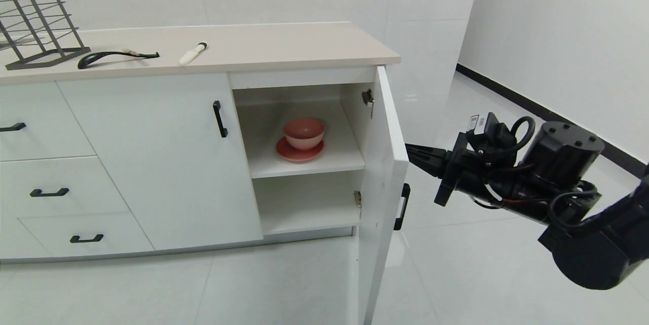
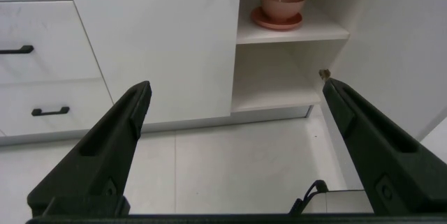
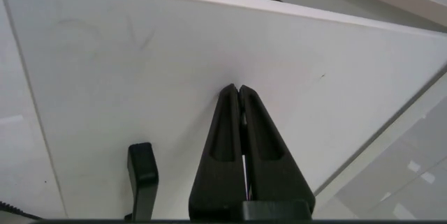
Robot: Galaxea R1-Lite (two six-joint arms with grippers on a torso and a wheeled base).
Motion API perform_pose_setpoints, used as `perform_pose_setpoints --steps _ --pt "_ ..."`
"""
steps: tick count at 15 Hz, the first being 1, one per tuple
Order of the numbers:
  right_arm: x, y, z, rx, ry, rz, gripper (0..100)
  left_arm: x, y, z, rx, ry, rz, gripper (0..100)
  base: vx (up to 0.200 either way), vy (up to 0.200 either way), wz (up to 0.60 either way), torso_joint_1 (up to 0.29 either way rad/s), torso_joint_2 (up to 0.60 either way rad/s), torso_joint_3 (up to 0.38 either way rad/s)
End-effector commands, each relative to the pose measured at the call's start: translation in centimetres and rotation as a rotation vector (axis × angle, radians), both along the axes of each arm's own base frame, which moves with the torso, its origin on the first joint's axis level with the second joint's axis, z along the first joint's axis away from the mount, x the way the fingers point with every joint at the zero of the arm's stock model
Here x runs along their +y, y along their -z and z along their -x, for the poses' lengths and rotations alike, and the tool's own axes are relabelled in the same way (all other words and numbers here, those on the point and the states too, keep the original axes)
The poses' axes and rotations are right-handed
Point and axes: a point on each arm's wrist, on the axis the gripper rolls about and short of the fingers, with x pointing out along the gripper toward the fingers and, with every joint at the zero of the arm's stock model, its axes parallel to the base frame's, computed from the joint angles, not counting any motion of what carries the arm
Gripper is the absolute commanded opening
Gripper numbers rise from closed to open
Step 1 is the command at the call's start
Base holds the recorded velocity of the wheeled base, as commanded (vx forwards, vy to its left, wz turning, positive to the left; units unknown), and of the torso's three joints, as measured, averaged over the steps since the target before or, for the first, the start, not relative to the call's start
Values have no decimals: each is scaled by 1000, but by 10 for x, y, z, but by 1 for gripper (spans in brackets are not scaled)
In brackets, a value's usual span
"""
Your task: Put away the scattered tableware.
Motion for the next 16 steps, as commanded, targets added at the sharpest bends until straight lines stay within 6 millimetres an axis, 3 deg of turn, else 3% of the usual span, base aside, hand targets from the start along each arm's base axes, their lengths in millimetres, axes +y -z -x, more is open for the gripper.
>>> perform_pose_setpoints --steps 1,10,16 --pt "6 2 -3 -2 -11 -1 0 0 0 0 0 -1 0 100 0 0 0 0 0 0" --pt "38 12 -26 -6 -44 -21 0 0 0 0 0 -1 0 100 0 0 0 0 0 0" --pt "61 29 -47 -9 -72 -24 0 0 0 0 0 -1 0 100 0 0 0 0 0 0"
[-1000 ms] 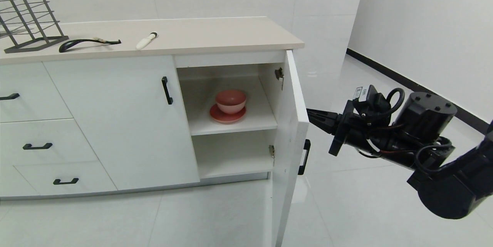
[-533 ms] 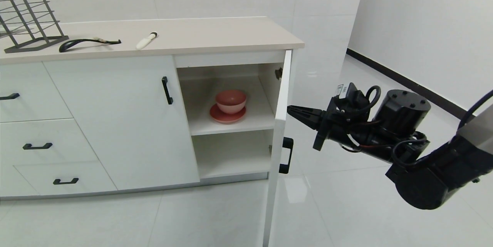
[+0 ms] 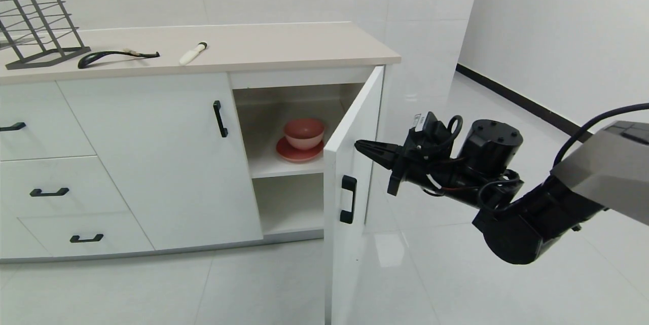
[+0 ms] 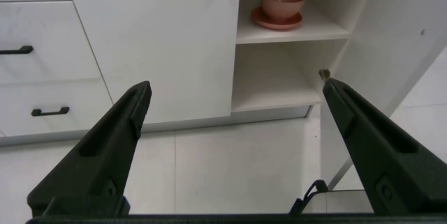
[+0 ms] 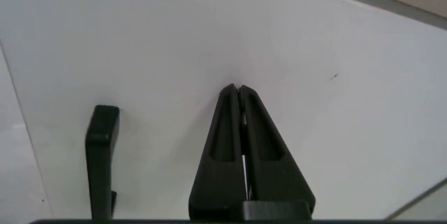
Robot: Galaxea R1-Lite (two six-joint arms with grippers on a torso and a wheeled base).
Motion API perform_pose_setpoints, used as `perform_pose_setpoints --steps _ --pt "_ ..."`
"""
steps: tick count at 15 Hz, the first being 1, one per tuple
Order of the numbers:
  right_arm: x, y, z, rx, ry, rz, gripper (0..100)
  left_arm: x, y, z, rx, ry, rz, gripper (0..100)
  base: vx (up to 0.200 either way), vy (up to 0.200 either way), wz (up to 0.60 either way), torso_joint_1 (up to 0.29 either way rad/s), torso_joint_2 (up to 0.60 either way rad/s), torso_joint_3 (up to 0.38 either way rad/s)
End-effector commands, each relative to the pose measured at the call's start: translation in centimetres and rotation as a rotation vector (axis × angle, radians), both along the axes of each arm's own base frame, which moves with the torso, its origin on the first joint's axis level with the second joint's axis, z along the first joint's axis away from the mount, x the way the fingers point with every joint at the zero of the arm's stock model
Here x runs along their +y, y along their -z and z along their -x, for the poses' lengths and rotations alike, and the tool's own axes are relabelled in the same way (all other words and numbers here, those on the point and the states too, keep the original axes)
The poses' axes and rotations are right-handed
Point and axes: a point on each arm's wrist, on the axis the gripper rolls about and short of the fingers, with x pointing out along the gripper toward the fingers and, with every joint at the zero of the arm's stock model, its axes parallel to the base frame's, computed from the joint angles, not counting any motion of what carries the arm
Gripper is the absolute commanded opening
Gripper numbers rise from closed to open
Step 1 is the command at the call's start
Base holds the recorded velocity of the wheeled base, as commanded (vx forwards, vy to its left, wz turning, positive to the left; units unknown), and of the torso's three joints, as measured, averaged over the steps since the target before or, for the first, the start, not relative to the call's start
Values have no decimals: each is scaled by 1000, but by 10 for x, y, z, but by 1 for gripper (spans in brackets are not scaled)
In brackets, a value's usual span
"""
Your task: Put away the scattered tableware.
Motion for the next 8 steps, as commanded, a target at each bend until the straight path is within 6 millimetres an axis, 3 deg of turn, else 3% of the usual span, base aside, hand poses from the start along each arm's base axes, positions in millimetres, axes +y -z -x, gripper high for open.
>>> perform_pose_setpoints --steps 1,8 --pt "8 12 -11 7 -4 4 0 0 0 0 0 0 2 100 0 0 0 0 0 0" --pt "23 25 -41 -35 -4 -19 0 0 0 0 0 0 0 100 0 0 0 0 0 0"
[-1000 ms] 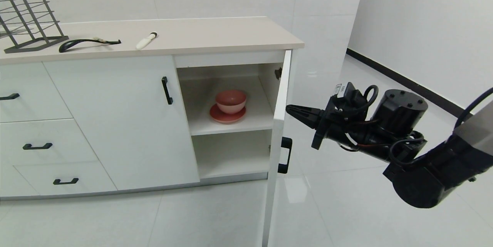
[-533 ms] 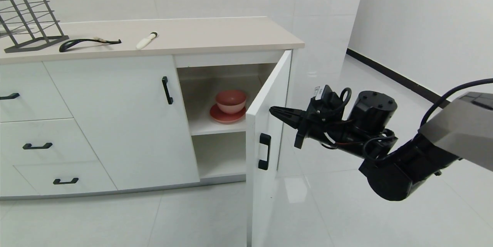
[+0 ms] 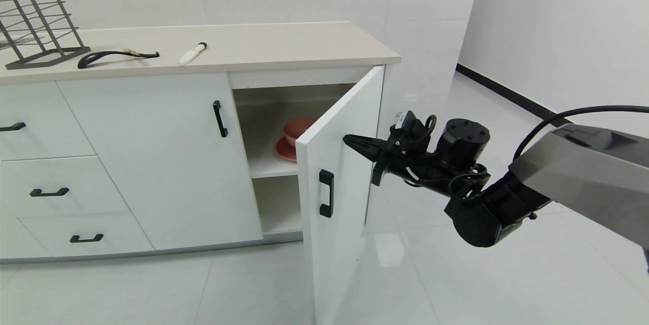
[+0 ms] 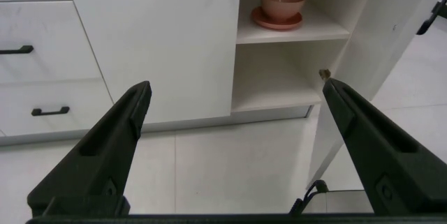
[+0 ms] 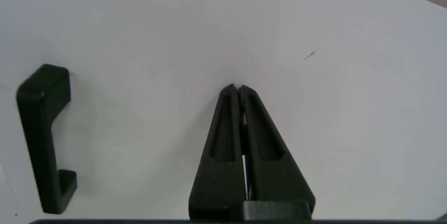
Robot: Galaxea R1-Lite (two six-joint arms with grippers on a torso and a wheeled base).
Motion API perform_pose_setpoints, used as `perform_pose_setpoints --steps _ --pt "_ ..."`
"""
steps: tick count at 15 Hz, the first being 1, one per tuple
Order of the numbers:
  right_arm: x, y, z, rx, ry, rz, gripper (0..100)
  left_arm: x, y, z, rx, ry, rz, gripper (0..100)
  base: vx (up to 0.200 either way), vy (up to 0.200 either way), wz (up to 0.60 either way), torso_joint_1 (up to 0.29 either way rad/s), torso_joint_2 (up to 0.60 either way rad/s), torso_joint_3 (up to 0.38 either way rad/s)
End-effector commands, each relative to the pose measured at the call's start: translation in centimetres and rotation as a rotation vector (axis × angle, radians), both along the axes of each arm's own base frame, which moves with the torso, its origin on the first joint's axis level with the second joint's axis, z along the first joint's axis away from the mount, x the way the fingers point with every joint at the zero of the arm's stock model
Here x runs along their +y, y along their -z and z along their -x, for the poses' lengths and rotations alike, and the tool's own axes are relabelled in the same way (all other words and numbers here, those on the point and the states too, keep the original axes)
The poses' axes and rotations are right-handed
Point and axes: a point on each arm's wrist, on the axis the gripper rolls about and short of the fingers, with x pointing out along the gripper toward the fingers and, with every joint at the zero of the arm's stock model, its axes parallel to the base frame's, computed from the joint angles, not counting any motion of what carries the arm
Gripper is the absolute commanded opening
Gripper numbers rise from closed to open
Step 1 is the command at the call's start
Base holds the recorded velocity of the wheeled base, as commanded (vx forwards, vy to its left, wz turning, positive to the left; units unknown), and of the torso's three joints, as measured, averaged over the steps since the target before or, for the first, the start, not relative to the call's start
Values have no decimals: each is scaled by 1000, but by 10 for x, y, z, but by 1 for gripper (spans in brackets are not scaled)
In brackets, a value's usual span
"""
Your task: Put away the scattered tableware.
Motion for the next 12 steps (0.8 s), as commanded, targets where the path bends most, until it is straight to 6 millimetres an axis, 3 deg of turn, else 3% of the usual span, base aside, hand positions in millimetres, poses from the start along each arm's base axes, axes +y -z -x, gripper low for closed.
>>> perform_pose_setpoints --steps 1,12 --pt "7 11 -13 -8 1 -4 0 0 0 0 0 1 0 100 0 0 0 0 0 0" --pt "31 31 -48 -33 30 -72 0 0 0 0 0 0 2 100 0 0 0 0 0 0"
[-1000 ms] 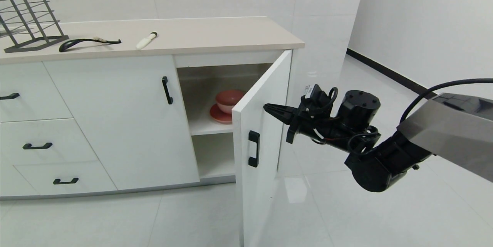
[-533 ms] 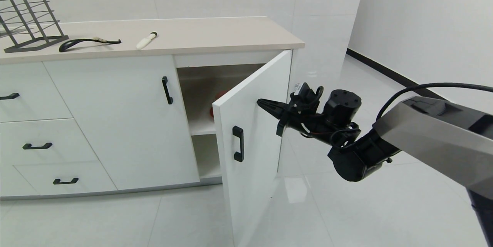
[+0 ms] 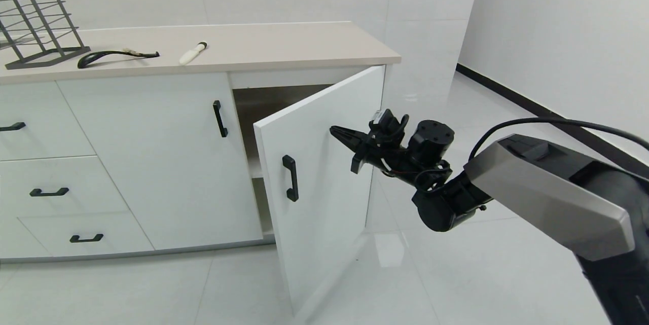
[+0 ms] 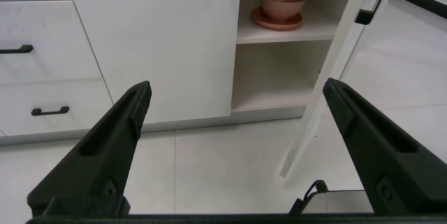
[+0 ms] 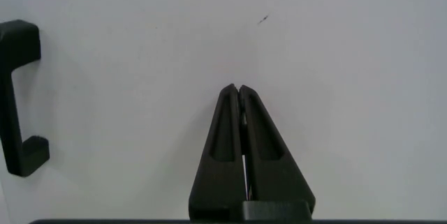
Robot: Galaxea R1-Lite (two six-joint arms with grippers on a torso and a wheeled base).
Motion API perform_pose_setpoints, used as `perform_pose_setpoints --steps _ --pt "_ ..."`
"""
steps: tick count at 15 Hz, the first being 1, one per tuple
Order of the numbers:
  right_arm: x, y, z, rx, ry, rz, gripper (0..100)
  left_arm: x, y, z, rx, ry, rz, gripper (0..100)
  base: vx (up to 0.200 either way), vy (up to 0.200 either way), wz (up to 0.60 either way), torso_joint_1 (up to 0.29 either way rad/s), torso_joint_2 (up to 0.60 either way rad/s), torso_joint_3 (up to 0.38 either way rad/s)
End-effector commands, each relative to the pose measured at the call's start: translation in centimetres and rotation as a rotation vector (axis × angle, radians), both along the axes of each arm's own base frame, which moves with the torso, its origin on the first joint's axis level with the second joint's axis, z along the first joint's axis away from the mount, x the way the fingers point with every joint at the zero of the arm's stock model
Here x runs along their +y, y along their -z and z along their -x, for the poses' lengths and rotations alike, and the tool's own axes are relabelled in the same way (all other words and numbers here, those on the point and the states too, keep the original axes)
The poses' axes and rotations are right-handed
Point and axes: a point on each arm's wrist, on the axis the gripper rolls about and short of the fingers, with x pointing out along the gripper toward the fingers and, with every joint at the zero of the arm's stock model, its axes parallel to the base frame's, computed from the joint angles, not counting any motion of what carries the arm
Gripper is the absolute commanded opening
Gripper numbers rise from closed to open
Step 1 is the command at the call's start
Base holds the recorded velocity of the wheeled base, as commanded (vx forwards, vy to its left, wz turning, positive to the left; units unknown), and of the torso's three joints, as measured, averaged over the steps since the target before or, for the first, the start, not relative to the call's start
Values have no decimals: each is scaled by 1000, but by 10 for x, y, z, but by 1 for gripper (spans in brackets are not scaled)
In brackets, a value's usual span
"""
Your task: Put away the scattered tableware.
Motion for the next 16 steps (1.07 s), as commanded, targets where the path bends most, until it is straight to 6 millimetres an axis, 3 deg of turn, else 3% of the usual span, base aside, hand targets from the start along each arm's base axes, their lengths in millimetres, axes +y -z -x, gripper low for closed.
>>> perform_pose_setpoints --steps 1,6,10,11,14,16 --pt "3 13 -7 7 3 3 0 0 0 0 0 -1 0 100 0 0 0 0 0 0" --pt "9 5 -30 -34 57 -85 0 0 0 0 0 -1 1 100 0 0 0 0 0 0" --pt "8 9 -28 -21 51 -79 0 0 0 0 0 -1 1 100 0 0 0 0 0 0" --pt "3 -2 -23 -27 49 -80 0 0 0 0 0 -1 1 100 0 0 0 0 0 0" --pt "-9 -33 27 8 7 -54 0 0 0 0 0 -1 3 100 0 0 0 0 0 0" --pt "-43 -57 91 40 -39 -18 0 0 0 0 0 -1 3 100 0 0 0 0 0 0"
